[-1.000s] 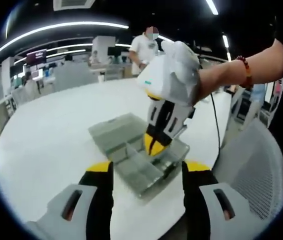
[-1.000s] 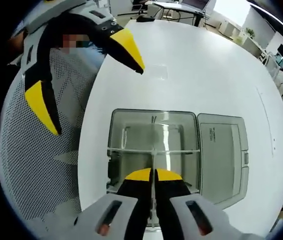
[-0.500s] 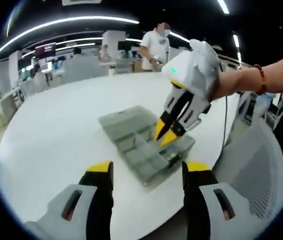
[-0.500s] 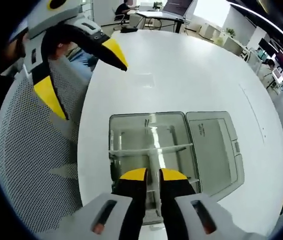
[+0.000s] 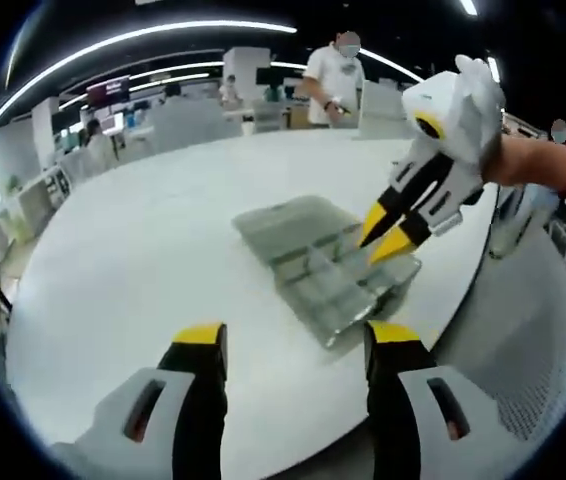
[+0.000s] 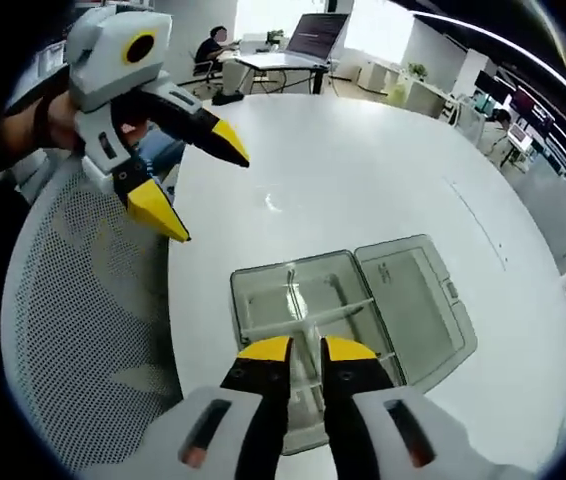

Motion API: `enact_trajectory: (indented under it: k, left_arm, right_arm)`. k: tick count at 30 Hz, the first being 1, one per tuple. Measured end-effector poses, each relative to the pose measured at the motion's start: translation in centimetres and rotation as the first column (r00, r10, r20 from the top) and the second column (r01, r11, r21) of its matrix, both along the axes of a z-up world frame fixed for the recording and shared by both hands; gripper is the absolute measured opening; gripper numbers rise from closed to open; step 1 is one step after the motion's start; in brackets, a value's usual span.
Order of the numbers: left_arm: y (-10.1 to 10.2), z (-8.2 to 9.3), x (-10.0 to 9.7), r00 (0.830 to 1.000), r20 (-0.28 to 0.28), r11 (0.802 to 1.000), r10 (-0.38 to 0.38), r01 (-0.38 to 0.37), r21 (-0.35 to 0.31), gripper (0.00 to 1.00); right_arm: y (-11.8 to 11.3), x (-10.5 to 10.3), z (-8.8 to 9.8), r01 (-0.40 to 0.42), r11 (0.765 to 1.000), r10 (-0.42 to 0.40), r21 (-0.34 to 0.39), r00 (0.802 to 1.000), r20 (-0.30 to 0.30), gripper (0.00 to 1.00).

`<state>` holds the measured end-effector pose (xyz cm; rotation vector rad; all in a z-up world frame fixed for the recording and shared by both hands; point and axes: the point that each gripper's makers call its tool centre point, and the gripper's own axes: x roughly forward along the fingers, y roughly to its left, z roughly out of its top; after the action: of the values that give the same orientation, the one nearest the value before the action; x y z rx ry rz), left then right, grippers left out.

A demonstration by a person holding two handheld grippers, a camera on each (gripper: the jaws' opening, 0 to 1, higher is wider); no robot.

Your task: Insert the divider into the dual guide fixture by aligning both edges with the guide slots and pushing it downward to the bottom, including one-sided entry, uneven engagement, binding, and posture correction.

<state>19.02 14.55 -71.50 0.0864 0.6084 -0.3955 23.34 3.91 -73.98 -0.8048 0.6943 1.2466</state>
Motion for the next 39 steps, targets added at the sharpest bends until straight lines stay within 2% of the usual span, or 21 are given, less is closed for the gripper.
enact_trajectory:
  k: [3,5,11,21,28,34,36,39]
  left_arm:
    - [1.2,0.2,0.0,1.0,-0.002,1.0,0.023,-0.023,0.017,0.54]
    - [1.8,-0.4,0.0,0.999,-0.03,0.999,0.029,-0.029,0.023,0.54]
    - [2.5,-1.4,0.3,0.997,-0.067,0.998,0.05,-0.047,0.039,0.54]
    - [4.1,-3.1,0.8,0.983,-0.119,0.989,0.14,-0.135,0.054,0.54]
    - [5.1,-4.7,0.8,0.969,-0.178,0.985,0.172,-0.163,0.064,0.54]
    - [6.3,-5.2,1.6,0.963,-0.19,0.979,0.194,-0.177,0.1,0.54]
    - [6.9,-5.5,1.9,0.959,-0.189,0.975,0.21,-0.191,0.112,0.54]
    - [7.4,-6.1,2.0,0.954,-0.198,0.971,0.226,-0.204,0.126,0.54]
  right_arm:
    - [0.1,-0.1,0.9,0.046,0.998,-0.046,0.051,0.999,0.001,0.08]
    - [0.0,-0.2,1.4,0.068,0.995,-0.068,0.079,0.998,-0.009,0.08]
    - [-1.0,-0.5,1.4,0.085,0.993,-0.085,0.086,0.996,-0.008,0.1]
    - [-1.8,-1.0,1.5,0.099,0.986,-0.096,0.133,0.995,-0.034,0.11]
    - [-1.4,-1.2,1.8,0.104,0.978,-0.096,0.18,0.994,-0.054,0.1]
    - [-0.2,-1.3,2.7,0.099,0.967,-0.083,0.233,0.994,-0.077,0.1]
    - [0.1,-1.2,3.3,0.101,0.961,-0.084,0.258,0.993,-0.079,0.1]
    - [0.5,-1.3,3.9,0.121,0.945,-0.09,0.303,0.989,-0.113,0.1]
